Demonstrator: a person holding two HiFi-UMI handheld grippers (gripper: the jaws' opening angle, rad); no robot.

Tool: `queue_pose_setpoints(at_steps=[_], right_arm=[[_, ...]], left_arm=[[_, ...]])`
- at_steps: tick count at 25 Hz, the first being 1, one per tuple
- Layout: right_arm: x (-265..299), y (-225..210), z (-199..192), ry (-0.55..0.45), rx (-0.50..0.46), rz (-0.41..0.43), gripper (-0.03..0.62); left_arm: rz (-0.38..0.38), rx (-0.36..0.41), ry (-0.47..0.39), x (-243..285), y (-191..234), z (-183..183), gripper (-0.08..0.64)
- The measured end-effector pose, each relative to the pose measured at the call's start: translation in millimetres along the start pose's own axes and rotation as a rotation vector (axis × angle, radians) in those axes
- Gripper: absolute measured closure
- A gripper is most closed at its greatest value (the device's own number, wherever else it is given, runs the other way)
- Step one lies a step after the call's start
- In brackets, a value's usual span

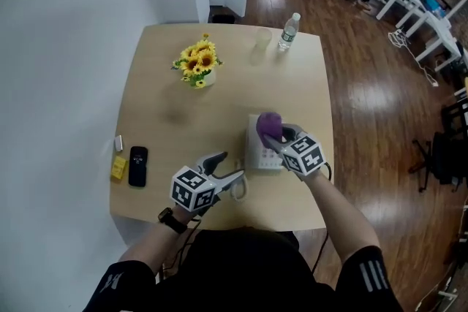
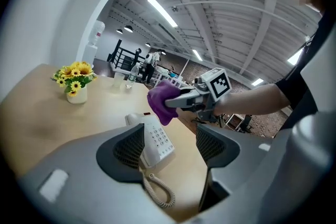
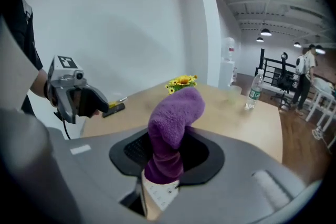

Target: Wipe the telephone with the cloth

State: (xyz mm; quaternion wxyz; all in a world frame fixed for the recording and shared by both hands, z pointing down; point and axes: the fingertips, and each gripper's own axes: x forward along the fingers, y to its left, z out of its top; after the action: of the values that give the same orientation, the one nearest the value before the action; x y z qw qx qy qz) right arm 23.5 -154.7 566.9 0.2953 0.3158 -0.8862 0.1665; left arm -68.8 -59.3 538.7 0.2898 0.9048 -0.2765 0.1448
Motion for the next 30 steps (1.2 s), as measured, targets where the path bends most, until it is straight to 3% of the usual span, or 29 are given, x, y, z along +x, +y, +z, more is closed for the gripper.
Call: queue_pose_setpoints(at_steps=[14, 20, 26, 30], right_arm=[[116.4, -48.6, -30.7, 0.328, -0.272, 0.0, 0.462], [121.9, -40.9, -36.3, 0.329, -0.356, 0.007, 0.465], [109.9, -5.2, -51.4, 0.318, -0.468, 0.048, 0.466], [102.1, 25.0, -69.6, 0.314, -0.603, 0.056, 0.467]], left_arm=[[0.076, -0.063, 0.027, -2.6, 17.2, -13.0, 0.256], [0.092, -0.079, 0.03, -0.9, 21.0, -14.6, 0.256], [0.099, -0.084, 0.02, 5.2, 22.8, -13.8, 0.256], [0.112, -0.087, 0.022, 8.0, 25.9, -16.1, 0.256]])
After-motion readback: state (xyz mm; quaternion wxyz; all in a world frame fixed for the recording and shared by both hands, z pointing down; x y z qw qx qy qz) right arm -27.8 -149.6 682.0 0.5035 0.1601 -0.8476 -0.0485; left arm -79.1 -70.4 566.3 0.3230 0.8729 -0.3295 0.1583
